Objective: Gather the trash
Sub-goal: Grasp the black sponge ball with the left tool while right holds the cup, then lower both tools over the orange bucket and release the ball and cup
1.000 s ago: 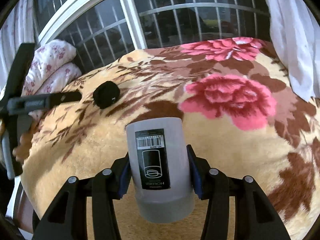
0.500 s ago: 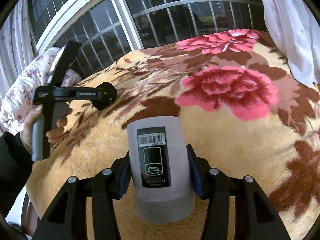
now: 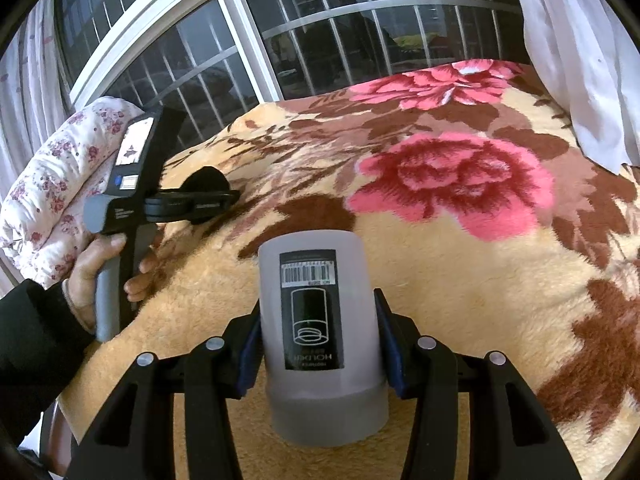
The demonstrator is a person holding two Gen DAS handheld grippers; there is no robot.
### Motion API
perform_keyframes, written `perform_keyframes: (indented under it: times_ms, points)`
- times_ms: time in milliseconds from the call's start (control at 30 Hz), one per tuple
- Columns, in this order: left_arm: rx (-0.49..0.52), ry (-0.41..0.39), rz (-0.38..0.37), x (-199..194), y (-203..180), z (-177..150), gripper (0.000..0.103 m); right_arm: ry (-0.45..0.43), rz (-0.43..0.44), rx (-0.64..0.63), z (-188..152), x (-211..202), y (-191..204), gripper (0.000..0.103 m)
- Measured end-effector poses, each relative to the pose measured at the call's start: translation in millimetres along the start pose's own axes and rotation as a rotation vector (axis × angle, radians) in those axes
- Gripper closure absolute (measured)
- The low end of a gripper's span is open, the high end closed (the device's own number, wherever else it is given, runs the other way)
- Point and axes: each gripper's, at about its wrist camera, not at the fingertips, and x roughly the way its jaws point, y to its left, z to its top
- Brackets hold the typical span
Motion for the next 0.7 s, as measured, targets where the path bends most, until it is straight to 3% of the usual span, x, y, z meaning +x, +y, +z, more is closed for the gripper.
perform_keyframes:
  times_ms: [200, 400, 533, 700]
  points:
    - [-0.018, -0.068, -0.009, -69.9, 6.0, -13.4, 0.049, -0.005, -0.002, 0.004, 0.5, -0.7, -1.3, 0.055]
    - [-0.099, -0.113, 0.000, -162.7, 15.0, -52.0, 0.049, -0.010, -0.041, 0.002, 2.5, -8.3, 4.2, 0.055]
    - [-0.115, -0.153, 0.043, -211.8, 15.8, -86.9, 0.049, -0.030, -0.024, 0.010, -4.6, -38.0, 20.9, 0.056]
    - [-0.144, -0.175, 0.037, -251.6, 18.4, -129.3, 0.049, -0.057, 0.031, -0.015, -22.8, -88.7, 55.9, 0.056]
